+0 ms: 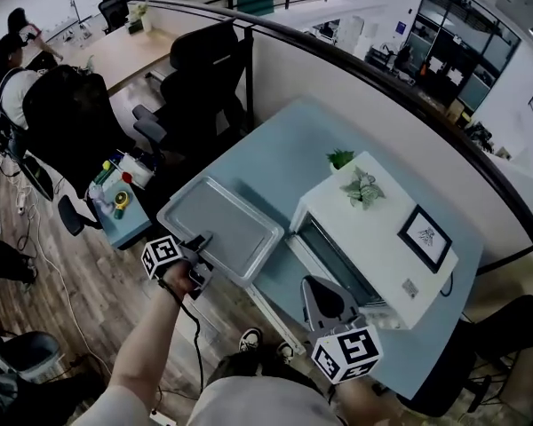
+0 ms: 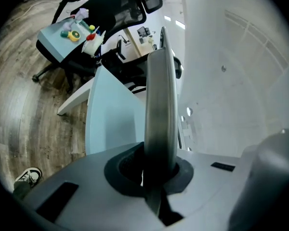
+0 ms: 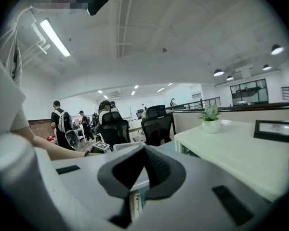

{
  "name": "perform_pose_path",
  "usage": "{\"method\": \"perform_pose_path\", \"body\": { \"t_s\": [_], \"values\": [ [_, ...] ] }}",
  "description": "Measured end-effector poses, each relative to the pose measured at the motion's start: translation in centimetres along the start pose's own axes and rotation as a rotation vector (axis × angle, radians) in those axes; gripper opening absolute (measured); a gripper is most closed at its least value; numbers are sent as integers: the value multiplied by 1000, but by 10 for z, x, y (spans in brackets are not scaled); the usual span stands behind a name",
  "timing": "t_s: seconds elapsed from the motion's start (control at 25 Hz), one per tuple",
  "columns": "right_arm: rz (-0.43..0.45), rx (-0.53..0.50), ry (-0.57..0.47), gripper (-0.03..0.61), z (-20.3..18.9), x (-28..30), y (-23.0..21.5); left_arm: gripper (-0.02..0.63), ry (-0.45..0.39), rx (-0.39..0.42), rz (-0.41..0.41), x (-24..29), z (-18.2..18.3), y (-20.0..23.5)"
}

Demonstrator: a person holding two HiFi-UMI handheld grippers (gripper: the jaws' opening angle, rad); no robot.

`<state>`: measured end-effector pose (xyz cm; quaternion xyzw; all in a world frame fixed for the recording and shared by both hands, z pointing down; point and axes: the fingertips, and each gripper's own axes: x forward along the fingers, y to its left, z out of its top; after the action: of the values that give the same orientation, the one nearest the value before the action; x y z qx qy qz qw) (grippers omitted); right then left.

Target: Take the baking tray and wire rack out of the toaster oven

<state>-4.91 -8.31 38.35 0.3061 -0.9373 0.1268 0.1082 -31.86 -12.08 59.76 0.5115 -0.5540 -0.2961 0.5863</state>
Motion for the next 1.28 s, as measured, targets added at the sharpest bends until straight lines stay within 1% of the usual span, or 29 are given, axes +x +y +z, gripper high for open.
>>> {"method": "perform_pose_path", "body": {
  "t_s": [0.32,0.48,0.76,0.88,1.0,1.04,1.12,1.16,1.2,1.28],
  "values": [
    [-9,13,60,3,-13,36,-13,11,57,-4,65,52,16,32],
    [-4,14,77,3,-18,57,-17,11,74,-7,84,73,21,44],
    [10,22,99,3,-27,88,-20,11,102,-38,96,106,25,61],
    [5,27,109,3,-30,95,-23,11,118,-15,138,122,28,66],
    [0,54,115,3,-33,100,-26,12,93,17,168,136,36,67],
    [-2,63,115,3,-33,101,-27,19,84,19,178,141,39,67],
    [-9,73,117,3,-35,102,-29,61,75,27,196,151,42,66],
    [-13,77,118,3,-36,102,-30,109,76,36,204,156,42,65],
    [-17,82,120,3,-38,103,-31,172,80,49,212,161,41,63],
    [-27,89,125,3,-41,102,-34,209,80,72,228,171,40,59]
  ]
}}
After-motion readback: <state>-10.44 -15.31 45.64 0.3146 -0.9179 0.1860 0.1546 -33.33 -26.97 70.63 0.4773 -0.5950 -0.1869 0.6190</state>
